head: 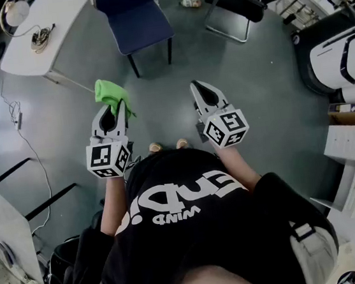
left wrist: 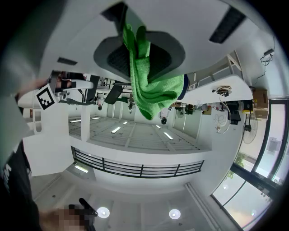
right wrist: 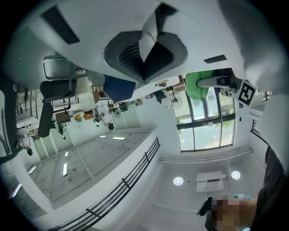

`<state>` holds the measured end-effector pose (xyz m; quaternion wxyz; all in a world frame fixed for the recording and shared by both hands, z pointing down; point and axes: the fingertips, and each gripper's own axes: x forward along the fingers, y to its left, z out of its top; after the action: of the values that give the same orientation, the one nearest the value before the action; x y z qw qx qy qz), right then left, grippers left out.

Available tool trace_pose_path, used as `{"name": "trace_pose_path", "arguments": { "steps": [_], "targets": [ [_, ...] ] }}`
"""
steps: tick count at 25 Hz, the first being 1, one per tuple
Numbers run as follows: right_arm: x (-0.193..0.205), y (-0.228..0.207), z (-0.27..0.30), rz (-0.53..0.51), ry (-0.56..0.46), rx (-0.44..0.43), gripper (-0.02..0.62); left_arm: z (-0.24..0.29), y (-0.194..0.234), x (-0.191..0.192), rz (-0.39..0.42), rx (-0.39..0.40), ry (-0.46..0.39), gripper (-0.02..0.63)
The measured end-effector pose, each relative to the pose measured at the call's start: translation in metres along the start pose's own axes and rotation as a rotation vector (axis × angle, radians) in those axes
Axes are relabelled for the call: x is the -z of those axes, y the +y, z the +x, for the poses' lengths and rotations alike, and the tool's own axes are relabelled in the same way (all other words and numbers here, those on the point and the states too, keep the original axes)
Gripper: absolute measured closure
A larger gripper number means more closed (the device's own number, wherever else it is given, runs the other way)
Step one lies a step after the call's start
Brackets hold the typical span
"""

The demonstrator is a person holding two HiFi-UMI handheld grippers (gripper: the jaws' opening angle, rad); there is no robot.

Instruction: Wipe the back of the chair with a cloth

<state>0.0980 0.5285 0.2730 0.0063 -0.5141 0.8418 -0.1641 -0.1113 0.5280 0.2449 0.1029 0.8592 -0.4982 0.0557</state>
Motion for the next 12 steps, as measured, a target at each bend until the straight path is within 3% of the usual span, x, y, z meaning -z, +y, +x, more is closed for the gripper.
{"name": "trace_pose_path", "arguments": {
  "steps": [12],
  "targets": [
    [0.003,0.020,0.018,0.010,0.001,0.025,0.600,-0.007,0.030,0.003,-0.006,0.024,-0.004,0.543]
  ]
}}
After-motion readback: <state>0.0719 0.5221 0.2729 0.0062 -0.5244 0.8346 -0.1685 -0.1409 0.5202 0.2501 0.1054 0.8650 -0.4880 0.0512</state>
